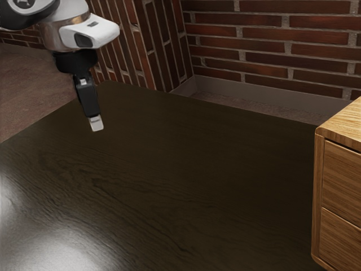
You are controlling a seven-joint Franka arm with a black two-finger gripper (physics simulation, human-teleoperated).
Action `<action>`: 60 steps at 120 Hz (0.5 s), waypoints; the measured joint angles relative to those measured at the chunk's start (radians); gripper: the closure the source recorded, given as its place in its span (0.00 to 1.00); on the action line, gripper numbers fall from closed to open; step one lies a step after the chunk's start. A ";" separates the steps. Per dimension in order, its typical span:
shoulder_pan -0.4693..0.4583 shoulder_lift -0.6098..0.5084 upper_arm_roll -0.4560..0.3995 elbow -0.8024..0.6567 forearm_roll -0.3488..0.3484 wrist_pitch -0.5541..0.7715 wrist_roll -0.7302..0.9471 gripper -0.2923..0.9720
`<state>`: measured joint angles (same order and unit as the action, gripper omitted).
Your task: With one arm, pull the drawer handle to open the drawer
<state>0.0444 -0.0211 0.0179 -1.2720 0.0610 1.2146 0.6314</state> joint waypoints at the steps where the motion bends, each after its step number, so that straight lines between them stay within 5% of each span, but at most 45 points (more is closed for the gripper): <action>1: -0.001 0.000 0.000 0.000 -0.001 0.003 0.004 0.23; 30: -0.040 -0.009 0.001 -0.003 -0.013 0.047 0.098 0.23; 48: -0.070 -0.194 -0.016 -0.150 -0.017 0.055 0.141 0.23; 60: -0.094 -0.271 -0.113 -0.213 -0.017 0.058 0.175 0.23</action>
<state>-0.0495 -0.2919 -0.0953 -1.4846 0.0435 1.2724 0.8062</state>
